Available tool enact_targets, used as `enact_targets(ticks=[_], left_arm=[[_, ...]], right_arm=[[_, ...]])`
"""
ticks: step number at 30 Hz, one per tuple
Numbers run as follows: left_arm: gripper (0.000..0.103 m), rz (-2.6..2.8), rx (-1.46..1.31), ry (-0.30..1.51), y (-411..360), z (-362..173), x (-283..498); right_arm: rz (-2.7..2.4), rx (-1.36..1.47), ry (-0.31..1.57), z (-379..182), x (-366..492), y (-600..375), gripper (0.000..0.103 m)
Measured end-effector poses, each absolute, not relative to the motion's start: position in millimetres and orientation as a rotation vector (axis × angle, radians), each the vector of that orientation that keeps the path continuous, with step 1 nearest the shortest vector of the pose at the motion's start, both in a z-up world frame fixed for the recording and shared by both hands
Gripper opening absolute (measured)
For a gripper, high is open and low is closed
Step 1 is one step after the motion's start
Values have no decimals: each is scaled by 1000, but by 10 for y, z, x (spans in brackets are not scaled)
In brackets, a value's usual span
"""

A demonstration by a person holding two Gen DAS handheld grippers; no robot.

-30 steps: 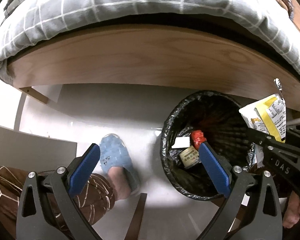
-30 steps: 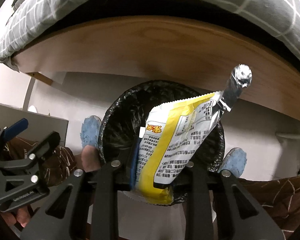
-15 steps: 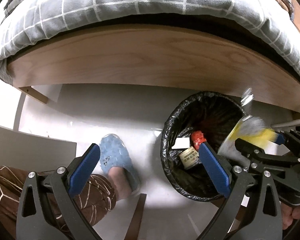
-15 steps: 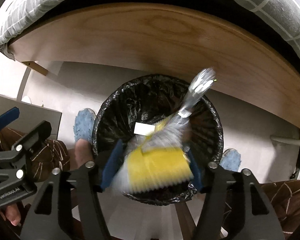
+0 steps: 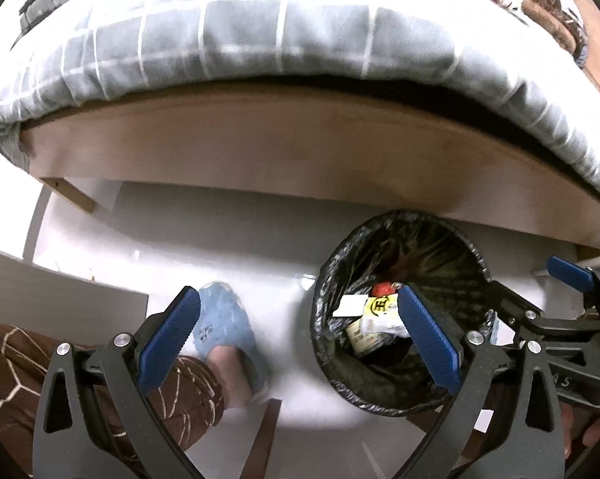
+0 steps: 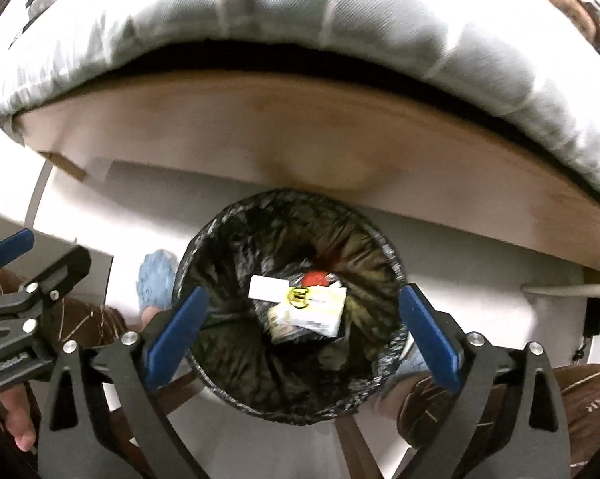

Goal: Collect trash
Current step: 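Lower the yellow wrapper over the bin and open the right tool, then move both open tools back over the bed toward the remaining trash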

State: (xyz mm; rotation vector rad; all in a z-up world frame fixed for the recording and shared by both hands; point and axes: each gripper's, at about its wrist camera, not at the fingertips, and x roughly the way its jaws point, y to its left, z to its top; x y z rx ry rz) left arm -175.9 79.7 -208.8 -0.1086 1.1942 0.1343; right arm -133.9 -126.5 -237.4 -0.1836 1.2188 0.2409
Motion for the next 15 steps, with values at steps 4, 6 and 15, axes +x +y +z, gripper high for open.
enact_targets(ticks=[4,6,15], left_arm=[[97,119,-107,1151,736,-1897,-1759],[97,114,-113,1136,719,-1812,-1762],[97,101,-135,1069,686,-1410,-1797]], right_arm=[[221,-173,1137,-2089,-1368,-1331,95],[203,-183,1087,-1932,-1391,-1366,95],[154,-121,986,-1460,-1380,-1585,95]])
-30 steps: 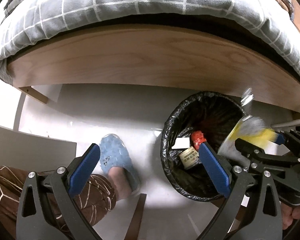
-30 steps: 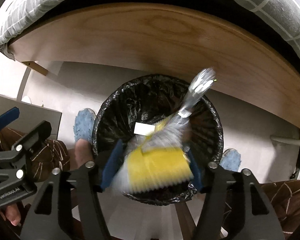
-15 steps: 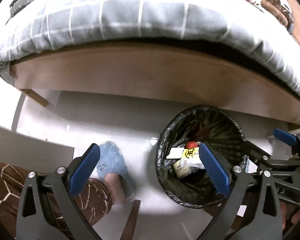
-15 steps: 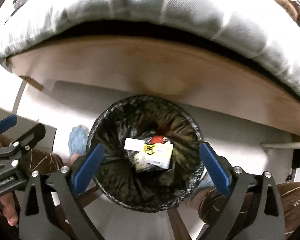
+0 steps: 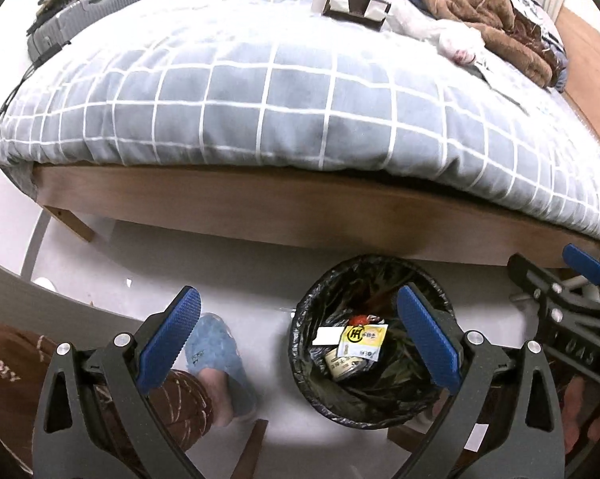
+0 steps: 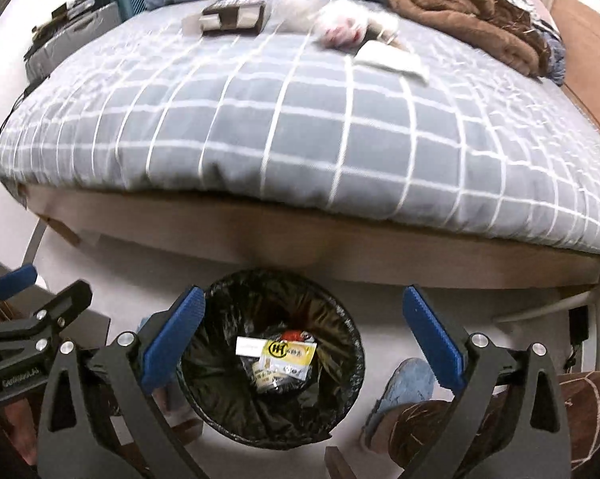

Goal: Collect trash
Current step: 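Move both open tools back over the bed toward the remaining trash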

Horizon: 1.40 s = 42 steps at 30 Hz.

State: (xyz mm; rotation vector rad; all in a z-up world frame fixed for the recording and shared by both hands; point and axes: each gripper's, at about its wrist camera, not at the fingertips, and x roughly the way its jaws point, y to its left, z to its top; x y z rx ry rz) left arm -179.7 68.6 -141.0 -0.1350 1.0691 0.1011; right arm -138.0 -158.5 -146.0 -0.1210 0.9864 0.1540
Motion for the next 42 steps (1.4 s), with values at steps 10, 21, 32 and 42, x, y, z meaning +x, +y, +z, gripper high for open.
enact_targets(ticks=[10,21,32,42], left_arm=[[97,84,-111,957,573,-883,-1710],[97,56,-131,880,513,-402,-1404],[97,52,-97,812,431,-79,-760],[97,42,-86,830,354,-141,135]], right_arm=[[129,-51,870,-929,-1356,-1849,95],[92,-95,759,-458,-1189,-1934,95],[72,-78,708,-206,-630,-2003,95],[41,-53,749,-336,93,-2229,92]])
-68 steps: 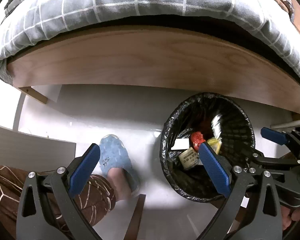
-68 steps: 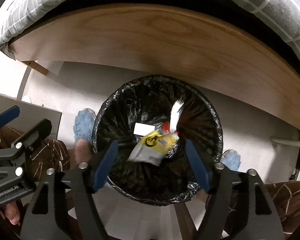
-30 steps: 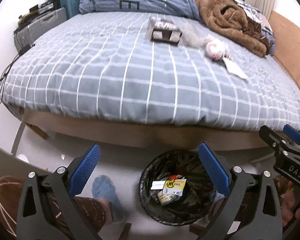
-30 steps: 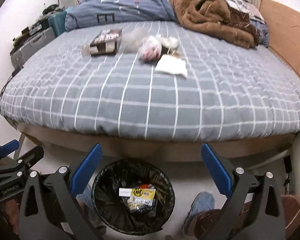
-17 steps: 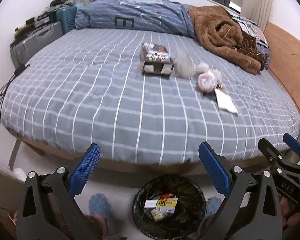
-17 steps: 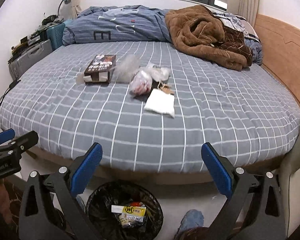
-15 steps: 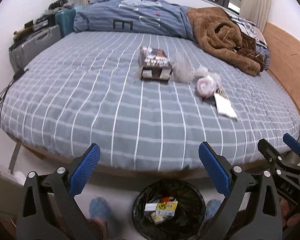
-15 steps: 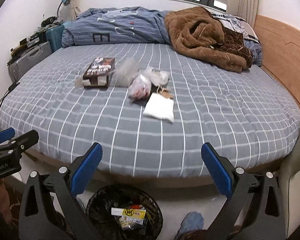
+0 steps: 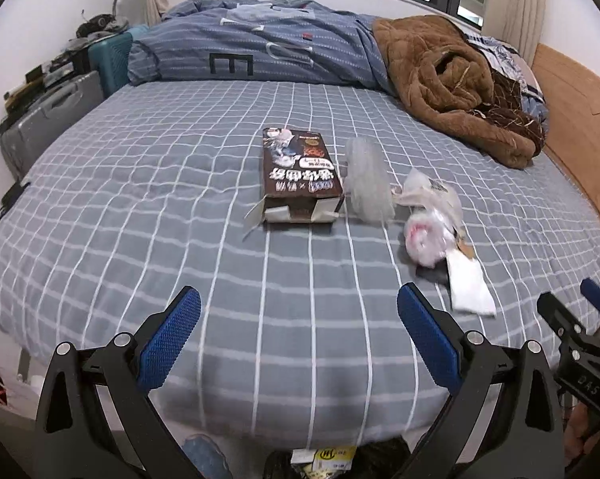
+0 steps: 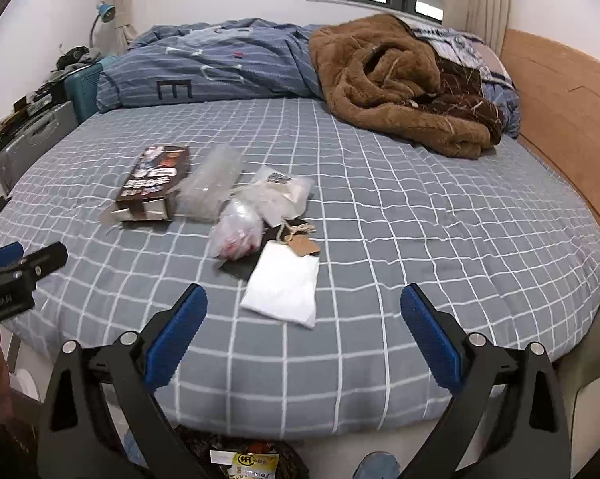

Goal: Collect trash
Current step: 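Move both open tools back over the bed toward the remaining trash, then grasp the brown snack box with the left tool while the right tool grasps the white tissue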

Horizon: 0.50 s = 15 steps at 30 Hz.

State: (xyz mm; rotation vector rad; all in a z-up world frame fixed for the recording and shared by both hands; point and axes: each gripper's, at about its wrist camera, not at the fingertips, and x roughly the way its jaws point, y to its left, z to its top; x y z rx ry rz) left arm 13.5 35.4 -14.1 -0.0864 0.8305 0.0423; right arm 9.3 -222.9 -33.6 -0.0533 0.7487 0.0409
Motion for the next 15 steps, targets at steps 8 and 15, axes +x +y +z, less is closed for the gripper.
enact_targets(ticks=[8,15], left_arm=[[97,67,-52,853,286,-311,925],[96,105,-63,895,300,-571,1461]], right_arm=[[58,-52,833,-655,633,-2188,86],[102,-72,909,-968,899,-2067,73]])
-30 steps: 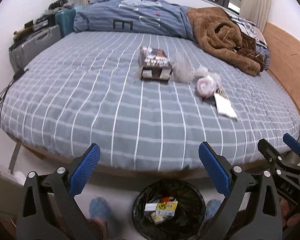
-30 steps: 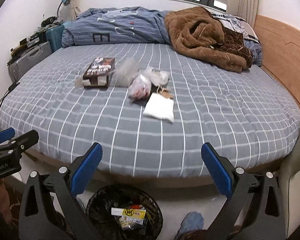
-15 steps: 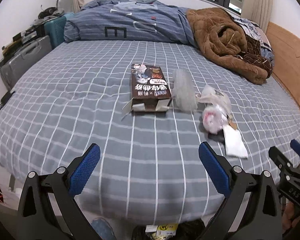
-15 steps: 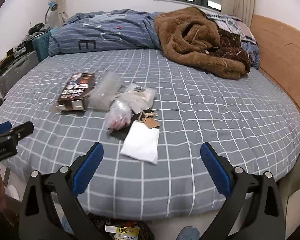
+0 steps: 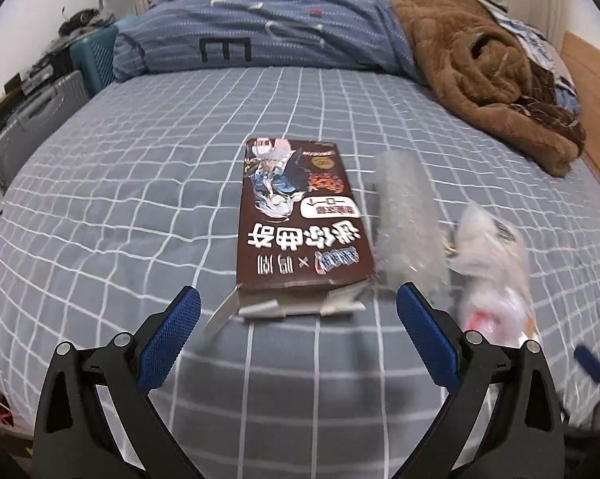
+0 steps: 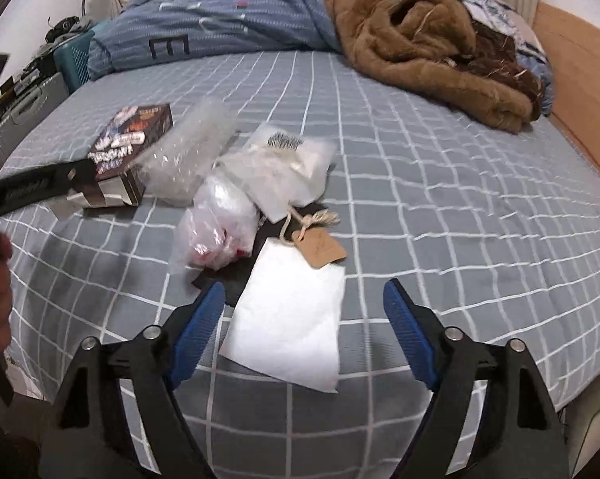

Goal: Collect trash
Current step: 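Grasp the brown snack box with the left tool while the right tool grasps the white tissue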

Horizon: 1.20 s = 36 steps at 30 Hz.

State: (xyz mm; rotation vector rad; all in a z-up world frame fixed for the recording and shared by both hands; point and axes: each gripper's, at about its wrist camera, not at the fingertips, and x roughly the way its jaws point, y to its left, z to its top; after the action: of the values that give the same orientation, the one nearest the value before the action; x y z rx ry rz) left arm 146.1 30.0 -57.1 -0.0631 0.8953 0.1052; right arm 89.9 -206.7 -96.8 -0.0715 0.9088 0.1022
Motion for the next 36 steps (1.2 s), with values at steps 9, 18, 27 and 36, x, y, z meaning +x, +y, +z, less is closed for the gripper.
enact_targets(ticks=[9,18,27,36], left_arm=[[96,118,-67,915,258,-725,1855],[92,164,-56,934,251,-927,1988],[89,174,-71,929,268,-924,1936],[88,183,-86,894,302,-763,1835]], right_arm=[[139,-61,964,-1187,963,-2045,58],[188,-41,982,-1220,958,-2024,29],[208,9,980,-1146,969,-2132,7],[209,8,955,-1010,949,-2160,7]])
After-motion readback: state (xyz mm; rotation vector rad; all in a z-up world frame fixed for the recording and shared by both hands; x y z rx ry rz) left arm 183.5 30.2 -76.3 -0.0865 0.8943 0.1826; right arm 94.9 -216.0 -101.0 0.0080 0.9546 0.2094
